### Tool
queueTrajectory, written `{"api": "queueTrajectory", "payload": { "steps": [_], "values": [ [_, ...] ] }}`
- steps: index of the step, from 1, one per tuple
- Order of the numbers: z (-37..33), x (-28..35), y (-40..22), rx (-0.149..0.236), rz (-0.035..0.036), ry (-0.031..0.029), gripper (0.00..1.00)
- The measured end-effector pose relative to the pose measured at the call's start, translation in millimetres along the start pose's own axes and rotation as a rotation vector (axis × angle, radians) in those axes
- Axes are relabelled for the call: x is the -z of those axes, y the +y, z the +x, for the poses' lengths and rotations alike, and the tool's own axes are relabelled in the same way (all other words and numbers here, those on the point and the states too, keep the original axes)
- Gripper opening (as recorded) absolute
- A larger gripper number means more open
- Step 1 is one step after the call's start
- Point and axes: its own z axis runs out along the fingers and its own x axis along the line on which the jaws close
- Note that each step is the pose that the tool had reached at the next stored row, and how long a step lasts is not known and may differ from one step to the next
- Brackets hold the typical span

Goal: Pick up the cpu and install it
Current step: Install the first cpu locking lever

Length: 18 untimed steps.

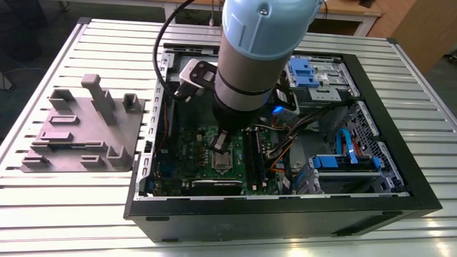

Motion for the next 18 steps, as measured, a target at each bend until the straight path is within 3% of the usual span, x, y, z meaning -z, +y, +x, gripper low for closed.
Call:
{"api": "queueTrajectory", "payload": {
  "steps": [7, 18],
  "values": [
    [-10.7, 0.7, -18.3, 0.0, 0.0, 0.0001, 0.1],
    [-34.9, -3.4, -16.8, 0.001, 0.0001, 0.0005, 0.1]
  ]
}}
